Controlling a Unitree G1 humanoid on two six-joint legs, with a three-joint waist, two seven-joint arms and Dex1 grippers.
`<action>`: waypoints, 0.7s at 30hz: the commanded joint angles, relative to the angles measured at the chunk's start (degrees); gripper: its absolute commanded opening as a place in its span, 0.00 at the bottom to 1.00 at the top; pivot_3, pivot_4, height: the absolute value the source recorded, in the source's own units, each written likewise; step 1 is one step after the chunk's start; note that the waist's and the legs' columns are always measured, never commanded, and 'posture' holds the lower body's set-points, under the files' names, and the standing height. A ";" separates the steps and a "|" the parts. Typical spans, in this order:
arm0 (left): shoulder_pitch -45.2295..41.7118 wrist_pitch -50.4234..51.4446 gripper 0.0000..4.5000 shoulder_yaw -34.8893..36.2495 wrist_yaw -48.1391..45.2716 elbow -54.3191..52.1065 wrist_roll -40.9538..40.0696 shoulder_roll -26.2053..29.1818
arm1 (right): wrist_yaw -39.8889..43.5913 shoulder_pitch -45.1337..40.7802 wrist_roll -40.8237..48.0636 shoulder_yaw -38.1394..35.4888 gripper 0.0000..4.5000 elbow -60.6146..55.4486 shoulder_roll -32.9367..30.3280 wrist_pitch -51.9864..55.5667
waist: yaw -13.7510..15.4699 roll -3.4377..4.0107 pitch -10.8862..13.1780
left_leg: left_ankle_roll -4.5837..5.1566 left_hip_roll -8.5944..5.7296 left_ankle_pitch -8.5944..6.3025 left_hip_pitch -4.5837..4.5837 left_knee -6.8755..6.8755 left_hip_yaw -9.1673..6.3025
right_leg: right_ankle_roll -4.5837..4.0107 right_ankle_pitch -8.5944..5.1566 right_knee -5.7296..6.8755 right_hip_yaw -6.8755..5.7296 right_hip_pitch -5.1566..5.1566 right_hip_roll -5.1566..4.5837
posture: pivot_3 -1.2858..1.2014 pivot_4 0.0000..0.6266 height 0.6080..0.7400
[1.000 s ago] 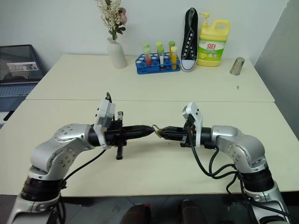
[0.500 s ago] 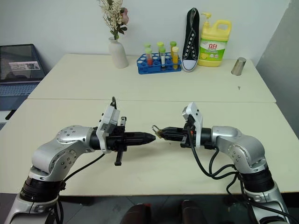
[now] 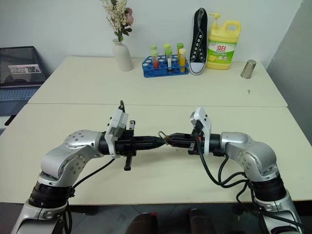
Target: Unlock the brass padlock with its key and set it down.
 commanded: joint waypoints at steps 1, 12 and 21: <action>-1.71 -1.46 0.00 -0.10 -0.22 0.16 0.43 -0.83 | 0.42 -0.38 1.21 -0.39 0.03 -2.13 0.12 -0.07 | -0.01 0.00 0.00 | 0.00 -0.01 0.00 0.00 0.00 0.00 | 0.00 0.00 0.00 0.00 0.00 0.00 | 0.52 0.24 1.00; -3.30 -3.91 0.00 -1.25 -0.15 2.24 2.69 -3.16 | 0.30 -0.36 1.31 -0.30 0.03 -2.26 0.28 -0.02 | 0.00 0.00 0.00 | 0.00 -0.01 0.00 0.00 0.00 0.01 | 0.00 0.00 0.00 0.01 0.00 0.00 | 0.52 0.24 1.00; -5.42 -6.00 0.00 -2.22 0.64 4.85 4.37 -6.65 | 0.19 -0.22 1.56 -0.46 0.03 -2.68 0.08 0.38 | 0.01 0.00 0.00 | 0.00 -0.01 0.00 -0.01 0.00 0.00 | 0.00 0.00 0.00 0.00 0.00 0.00 | 0.52 0.24 1.00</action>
